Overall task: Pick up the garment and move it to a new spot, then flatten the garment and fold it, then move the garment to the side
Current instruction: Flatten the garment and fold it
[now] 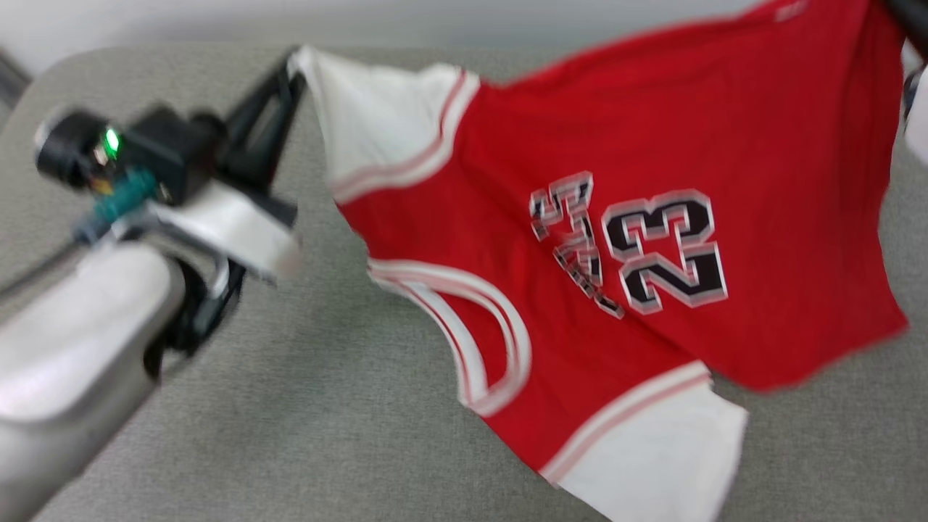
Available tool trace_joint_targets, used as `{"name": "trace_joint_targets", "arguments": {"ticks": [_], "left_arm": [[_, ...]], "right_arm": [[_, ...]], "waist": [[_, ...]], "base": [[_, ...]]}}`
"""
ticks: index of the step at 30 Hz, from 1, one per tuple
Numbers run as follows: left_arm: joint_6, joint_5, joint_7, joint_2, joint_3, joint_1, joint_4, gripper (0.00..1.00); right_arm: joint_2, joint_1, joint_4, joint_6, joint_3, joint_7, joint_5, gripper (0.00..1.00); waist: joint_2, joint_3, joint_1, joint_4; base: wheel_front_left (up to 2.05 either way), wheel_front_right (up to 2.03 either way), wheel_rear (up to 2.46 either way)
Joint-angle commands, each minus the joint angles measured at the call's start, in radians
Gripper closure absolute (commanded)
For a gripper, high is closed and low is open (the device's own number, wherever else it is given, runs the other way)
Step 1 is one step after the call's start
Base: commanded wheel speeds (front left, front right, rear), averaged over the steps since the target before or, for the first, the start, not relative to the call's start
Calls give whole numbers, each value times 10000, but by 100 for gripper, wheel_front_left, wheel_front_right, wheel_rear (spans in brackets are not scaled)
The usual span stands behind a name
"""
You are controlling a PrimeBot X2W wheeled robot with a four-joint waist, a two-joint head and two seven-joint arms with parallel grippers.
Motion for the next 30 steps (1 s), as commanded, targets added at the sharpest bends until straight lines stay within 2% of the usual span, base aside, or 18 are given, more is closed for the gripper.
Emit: {"name": "trace_joint_targets", "arguments": {"ticks": [1, 5, 13, 21, 26, 30], "left_arm": [[-86, 15, 36, -186, 127, -407, 131, 100], [-481, 297, 190, -597, 448, -2148, 901, 100], [-1334, 994, 414, -1532, 889, -5982, 2716, 100], [-2047, 1519, 209, -2147, 1318, -9460, 4614, 100], [-2431, 1672, -2, -2576, 1434, -11050, 5711, 100], [-2644, 1715, -225, -2817, 1441, -11640, 6450, 100]], "right_arm": [[142, -362, 56, -17, -175, -74, -130, 100], [698, -1468, 382, -17, -656, -95, -761, 100], [1359, -4516, 1347, -17, -1085, -103, -2095, 100], [1687, -7516, 2473, -17, -814, -472, -3122, 100], [1927, -8954, 3358, -17, -690, -800, -3288, 100], [2239, -9499, 4145, -17, -470, -1129, -3255, 100]], "waist": [[0, 355, -1, -174], [0, 1008, -1, -299], [0, 2417, -1, -435], [0, 3347, -1, -519], [0, 3725, -1, -458], [0, 3973, -1, -431]], "base": [[0, 0, 0], [0, 0, 0], [0, 0, 0], [0, 0, 0], [0, 0, 0], [0, 0, 0]]}}
